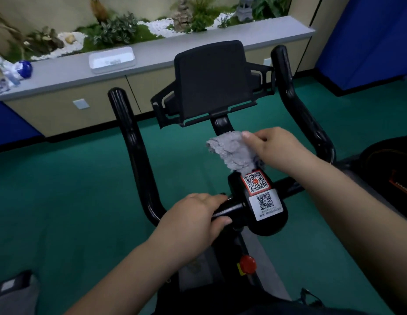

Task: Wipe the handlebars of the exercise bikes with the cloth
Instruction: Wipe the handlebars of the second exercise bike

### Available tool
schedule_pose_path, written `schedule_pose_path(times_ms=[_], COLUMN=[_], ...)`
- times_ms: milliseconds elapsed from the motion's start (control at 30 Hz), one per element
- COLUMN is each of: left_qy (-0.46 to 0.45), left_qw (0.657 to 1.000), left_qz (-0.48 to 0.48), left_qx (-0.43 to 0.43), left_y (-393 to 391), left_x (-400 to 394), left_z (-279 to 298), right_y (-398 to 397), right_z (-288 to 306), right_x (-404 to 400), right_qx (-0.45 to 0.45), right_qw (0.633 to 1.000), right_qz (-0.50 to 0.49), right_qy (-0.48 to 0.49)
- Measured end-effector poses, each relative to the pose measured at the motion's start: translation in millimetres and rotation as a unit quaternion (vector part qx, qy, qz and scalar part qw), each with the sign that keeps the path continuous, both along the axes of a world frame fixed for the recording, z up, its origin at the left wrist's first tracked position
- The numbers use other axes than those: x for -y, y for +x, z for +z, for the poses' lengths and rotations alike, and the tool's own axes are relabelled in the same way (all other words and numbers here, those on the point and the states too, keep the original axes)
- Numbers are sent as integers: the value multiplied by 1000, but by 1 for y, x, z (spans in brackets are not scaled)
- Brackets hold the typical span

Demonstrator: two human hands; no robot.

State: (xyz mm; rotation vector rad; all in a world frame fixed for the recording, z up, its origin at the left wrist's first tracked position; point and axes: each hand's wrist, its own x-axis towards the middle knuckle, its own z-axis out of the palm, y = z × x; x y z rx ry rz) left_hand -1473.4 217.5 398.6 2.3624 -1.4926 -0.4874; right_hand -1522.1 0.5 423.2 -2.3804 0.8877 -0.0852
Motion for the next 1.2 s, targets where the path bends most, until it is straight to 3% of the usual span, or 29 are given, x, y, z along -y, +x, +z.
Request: schedule_pose_path(times_ms=[100,267,367,433,500,700,967,1100,1200], left_qy=[-7,-19,-30,-38,-44,-65,-82,-79,-77], left_qw=[1000,1000,999,999,998,997,995,995,996], left_qz=[6,0,-6,-10,-14,-23,-52,-48,-44], left_qx=[1,-9,-16,-19,-30,-45,-24,-22,-11], left_y=[-1,1,2,2,4,7,8,8,6], left_x=[0,-1,-1,-1,-1,-3,-5,-6,-6], left_z=[-1,-2,-3,-4,-5,-6,-8,-8,-8], right_y=[15,53,35,15,10,62,-13,-45,-75], right_z=[-2,-8,1,5,5,6,22,61,71], right_x=[-8,5,20,24,24,13,-1,-2,-4], right_qx=[-32,85,-8,-79,-80,44,-24,164,202], right_qw=[999,979,975,947,924,959,985,970,970], right_qz=[4,-51,9,37,36,-74,-71,-140,-132], right_qy=[34,177,223,309,373,269,155,111,30])
